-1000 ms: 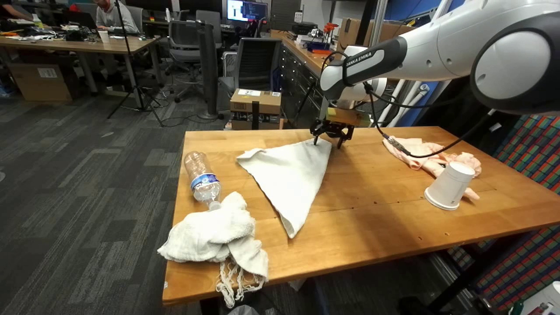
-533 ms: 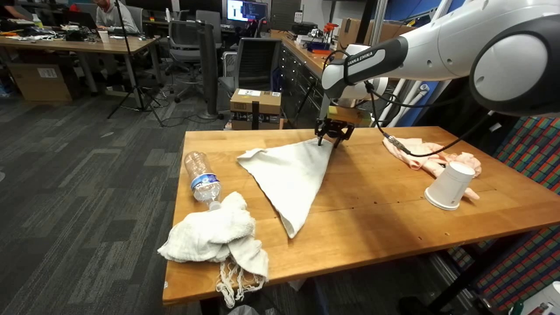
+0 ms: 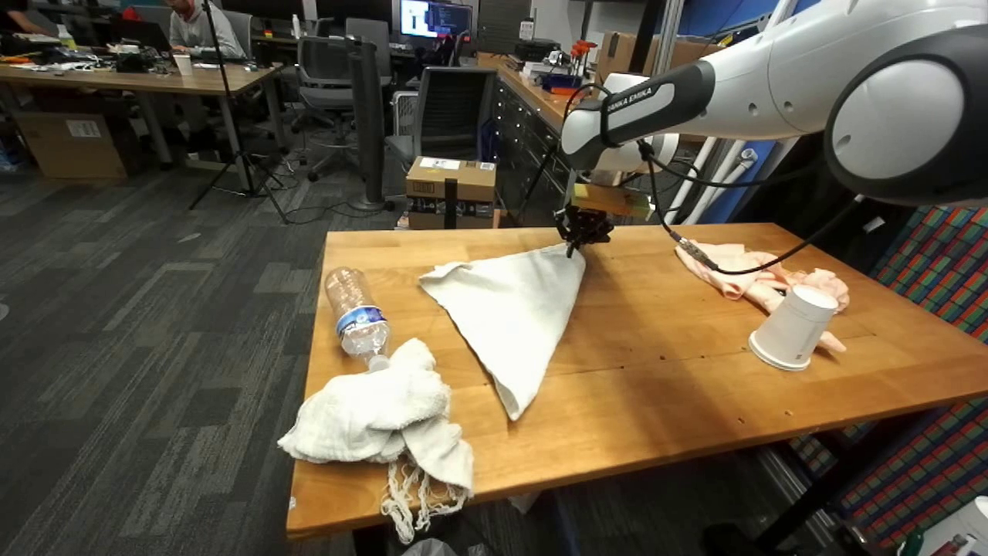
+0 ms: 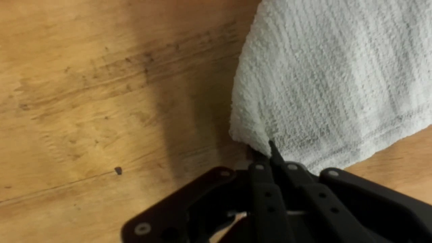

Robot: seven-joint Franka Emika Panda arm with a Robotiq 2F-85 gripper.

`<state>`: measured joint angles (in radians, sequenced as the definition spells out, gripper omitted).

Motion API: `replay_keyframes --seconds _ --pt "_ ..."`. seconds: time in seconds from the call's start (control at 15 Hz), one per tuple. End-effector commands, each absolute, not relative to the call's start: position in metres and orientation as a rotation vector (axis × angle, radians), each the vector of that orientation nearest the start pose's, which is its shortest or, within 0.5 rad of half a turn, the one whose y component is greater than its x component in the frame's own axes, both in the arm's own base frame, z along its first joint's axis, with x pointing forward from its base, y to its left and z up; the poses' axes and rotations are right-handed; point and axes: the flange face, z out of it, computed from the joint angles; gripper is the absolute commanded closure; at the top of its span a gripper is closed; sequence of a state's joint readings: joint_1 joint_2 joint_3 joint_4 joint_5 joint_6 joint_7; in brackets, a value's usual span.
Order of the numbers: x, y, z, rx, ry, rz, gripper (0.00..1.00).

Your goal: Fold the towel

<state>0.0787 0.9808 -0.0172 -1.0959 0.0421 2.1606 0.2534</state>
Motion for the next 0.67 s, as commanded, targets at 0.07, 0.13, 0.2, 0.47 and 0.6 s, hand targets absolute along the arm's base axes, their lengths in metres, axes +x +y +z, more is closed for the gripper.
replay_keyframes --seconds 0.07,0.13,0.2,0.47,0.6 --pt "0.778 0.073 0.248 -3.119 0.286 -0.166 0.99" --pt "0.776 0.076 0.256 -3.123 0.277 -0.184 0.99" --pt "0.775 0.079 0.263 -3.128 0.265 -0.199 0.99" --pt "0.766 0.088 0.299 -3.153 0.231 -0.265 0.99" --pt "0.756 0.093 0.314 -3.172 0.231 -0.268 0.99"
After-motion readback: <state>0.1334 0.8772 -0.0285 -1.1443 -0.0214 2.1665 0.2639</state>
